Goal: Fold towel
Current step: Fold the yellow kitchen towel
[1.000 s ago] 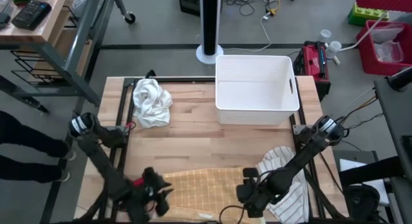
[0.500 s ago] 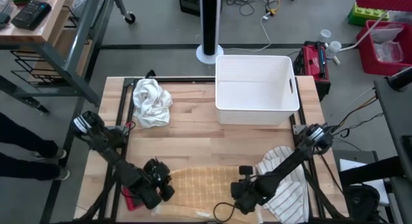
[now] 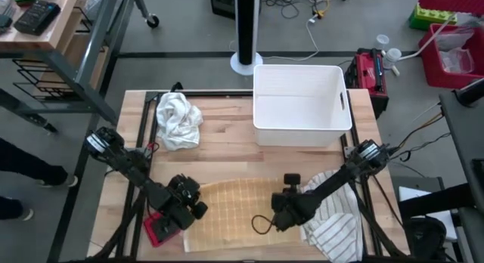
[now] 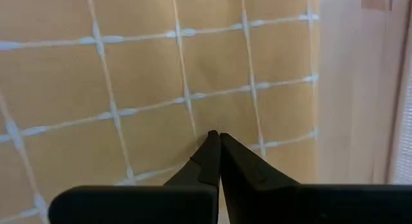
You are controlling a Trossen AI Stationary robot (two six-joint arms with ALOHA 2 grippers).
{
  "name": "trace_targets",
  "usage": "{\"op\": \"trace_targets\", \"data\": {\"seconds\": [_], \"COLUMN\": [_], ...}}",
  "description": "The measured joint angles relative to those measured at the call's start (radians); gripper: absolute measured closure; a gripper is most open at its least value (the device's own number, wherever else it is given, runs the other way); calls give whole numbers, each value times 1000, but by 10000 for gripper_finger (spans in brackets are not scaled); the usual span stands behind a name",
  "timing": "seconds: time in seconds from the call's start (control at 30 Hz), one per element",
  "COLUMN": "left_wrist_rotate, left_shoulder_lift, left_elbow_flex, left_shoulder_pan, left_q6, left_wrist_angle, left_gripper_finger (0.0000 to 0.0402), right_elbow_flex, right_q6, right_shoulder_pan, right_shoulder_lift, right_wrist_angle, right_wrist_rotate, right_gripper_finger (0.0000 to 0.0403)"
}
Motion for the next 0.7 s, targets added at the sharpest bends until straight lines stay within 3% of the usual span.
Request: {"op": "trace_targets", "data": {"seconds": [0.23,0.47,0.7], "left_wrist_rotate": [-35,-51,-52], "left_shoulder_lift": [-63,-160,-222], "left_elbow_flex": [29,119,168], "left_shoulder_pan": [-3,-9,-59], "left_q6": [30,143,-4], "left_wrist_angle": [-24,-82,-160], "left_gripper_finger": [400,400,396], "right_elbow_flex": [-6,-7,-75], "right_q6": [-25,2,34], "right_shoulder_pan": [-12,-1,58], "right_shoulder_lift": [-32,-174,-384], "right_wrist_angle": [28,30,104], "right_wrist_rotate": [14,17,34], "right_gripper_finger": [403,403,403]}}
